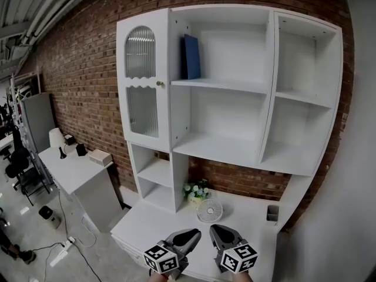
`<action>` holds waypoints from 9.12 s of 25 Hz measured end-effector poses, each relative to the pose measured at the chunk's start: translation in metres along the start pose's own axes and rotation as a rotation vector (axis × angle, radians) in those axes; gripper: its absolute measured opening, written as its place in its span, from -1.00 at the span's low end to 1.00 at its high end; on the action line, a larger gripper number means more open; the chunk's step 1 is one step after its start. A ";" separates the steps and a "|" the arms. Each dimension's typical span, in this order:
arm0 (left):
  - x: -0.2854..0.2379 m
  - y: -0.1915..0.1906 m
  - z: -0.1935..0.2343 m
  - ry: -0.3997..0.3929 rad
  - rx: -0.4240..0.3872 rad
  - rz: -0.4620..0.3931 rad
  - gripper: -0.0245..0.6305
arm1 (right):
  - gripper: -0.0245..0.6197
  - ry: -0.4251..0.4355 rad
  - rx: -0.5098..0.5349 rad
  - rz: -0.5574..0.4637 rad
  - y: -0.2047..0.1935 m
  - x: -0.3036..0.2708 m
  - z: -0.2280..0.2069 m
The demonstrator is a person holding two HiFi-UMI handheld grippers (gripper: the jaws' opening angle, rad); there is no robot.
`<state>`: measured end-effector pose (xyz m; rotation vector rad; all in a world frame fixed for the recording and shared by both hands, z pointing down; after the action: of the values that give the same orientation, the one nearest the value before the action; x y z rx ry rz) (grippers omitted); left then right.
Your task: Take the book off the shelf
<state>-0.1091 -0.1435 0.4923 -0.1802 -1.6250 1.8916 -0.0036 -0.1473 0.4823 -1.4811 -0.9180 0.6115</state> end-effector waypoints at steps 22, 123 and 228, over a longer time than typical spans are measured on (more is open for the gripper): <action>-0.123 0.022 0.060 0.077 -0.062 -0.065 -0.78 | -0.87 0.153 0.028 -0.012 0.047 -0.079 -0.102; -0.352 0.489 0.196 0.459 -0.670 0.217 -0.56 | -0.63 0.224 0.257 -0.162 0.304 -0.278 -0.110; -0.379 0.485 0.251 0.623 -0.350 0.218 -0.79 | -0.63 0.318 0.156 -0.116 0.291 -0.275 -0.125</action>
<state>-0.1099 -0.5780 -0.0111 -1.0198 -1.5073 1.4609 0.0031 -0.4330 0.1743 -1.3275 -0.6865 0.3409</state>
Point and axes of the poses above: the fingertips, and each gripper's own axes: x backward along the fingers, z to its left, y out of its top, the point moved 4 cm from there along x, backward along the fingers, and after that the axes turned 7 degrees about -z, right-handed, at the moved point
